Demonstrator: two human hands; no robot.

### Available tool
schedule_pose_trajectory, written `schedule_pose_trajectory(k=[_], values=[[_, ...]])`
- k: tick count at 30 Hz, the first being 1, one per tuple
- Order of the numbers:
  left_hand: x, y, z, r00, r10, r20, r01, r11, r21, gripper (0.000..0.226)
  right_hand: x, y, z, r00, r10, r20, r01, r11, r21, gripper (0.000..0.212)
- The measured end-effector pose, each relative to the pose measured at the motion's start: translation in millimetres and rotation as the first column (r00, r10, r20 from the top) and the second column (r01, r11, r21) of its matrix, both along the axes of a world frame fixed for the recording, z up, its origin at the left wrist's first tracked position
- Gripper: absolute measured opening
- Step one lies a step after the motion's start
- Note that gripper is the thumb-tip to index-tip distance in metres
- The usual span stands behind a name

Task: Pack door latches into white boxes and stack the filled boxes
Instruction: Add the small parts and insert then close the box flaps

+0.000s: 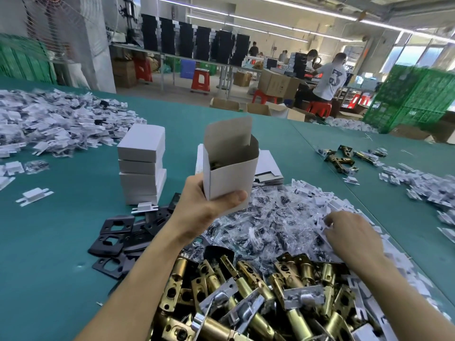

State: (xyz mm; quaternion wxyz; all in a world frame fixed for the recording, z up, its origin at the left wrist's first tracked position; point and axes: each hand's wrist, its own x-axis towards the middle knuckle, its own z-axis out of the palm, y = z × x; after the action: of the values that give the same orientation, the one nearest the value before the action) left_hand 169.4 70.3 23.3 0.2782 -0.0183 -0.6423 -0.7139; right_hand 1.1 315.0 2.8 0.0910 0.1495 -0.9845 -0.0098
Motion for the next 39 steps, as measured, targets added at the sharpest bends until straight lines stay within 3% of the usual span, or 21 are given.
schedule_pose_trajectory(k=[4, 7, 10, 13, 15, 17, 20, 22, 25, 29, 32, 36, 39], values=[[-1, 0, 0, 1.000, 0.009, -0.018, -0.010, 1.000, -0.016, 0.019, -1, -1, -1, 0.999, -0.023, 0.022, 0.020, 0.991, 0.134, 0.027], [-1, -2, -1, 1.000, 0.018, -0.014, -0.019, 0.998, -0.056, 0.016, -1, -3, -1, 1.000, 0.015, -0.007, -0.014, 0.990, 0.137, 0.021], [-2, -2, -4, 1.000, 0.030, -0.005, -0.030, 0.993, -0.116, 0.018, 3, -4, 4, 0.999, 0.042, -0.023, -0.041, 0.999, 0.017, 0.014], [-4, -3, -6, 0.999, 0.043, 0.001, -0.043, 0.991, -0.130, 0.018, 7, -9, 18, 0.991, 0.125, -0.045, -0.132, 0.964, -0.233, 0.013], [-5, -4, -8, 0.999, 0.051, 0.004, -0.050, 0.989, -0.136, 0.019, 18, -15, 38, 0.957, 0.261, -0.127, -0.289, 0.815, -0.501, 0.012], [-5, -5, -10, 0.997, 0.080, 0.008, -0.078, 0.984, -0.163, 0.021, 41, -29, 65, 0.880, 0.394, -0.267, -0.456, 0.538, -0.709, 0.016], [-6, -4, -12, 0.993, 0.119, 0.024, -0.112, 0.974, -0.198, 0.031, 79, -53, 98, 0.692, 0.544, -0.475, -0.630, 0.135, -0.764, 0.009], [-7, -4, -11, 0.991, 0.127, 0.032, -0.118, 0.973, -0.200, 0.034, 94, -68, 108, 0.610, 0.564, -0.557, -0.694, 0.040, -0.719, 0.010], [-7, -3, -10, 0.989, 0.142, 0.040, -0.130, 0.968, -0.216, 0.032, 103, -88, 112, 0.590, 0.533, -0.606, -0.758, 0.108, -0.643, 0.019], [-7, -1, -8, 0.985, 0.170, 0.042, -0.157, 0.963, -0.219, 0.027, 97, -101, 102, 0.558, 0.468, -0.685, -0.830, 0.342, -0.441, 0.009], [-9, 0, -7, 0.980, 0.193, 0.048, -0.178, 0.959, -0.221, 0.022, 91, -103, 93, 0.591, 0.444, -0.674, -0.797, 0.450, -0.403, 0.006], [-10, 1, -8, 0.972, 0.224, 0.074, -0.199, 0.947, -0.254, 0.021, 89, -105, 93, 0.664, 0.464, -0.586, -0.744, 0.490, -0.455, 0.005], [-11, 2, -8, 0.969, 0.232, 0.078, -0.203, 0.940, -0.273, 0.022, 86, -106, 98, 0.701, 0.500, -0.509, -0.713, 0.456, -0.533, 0.002]])
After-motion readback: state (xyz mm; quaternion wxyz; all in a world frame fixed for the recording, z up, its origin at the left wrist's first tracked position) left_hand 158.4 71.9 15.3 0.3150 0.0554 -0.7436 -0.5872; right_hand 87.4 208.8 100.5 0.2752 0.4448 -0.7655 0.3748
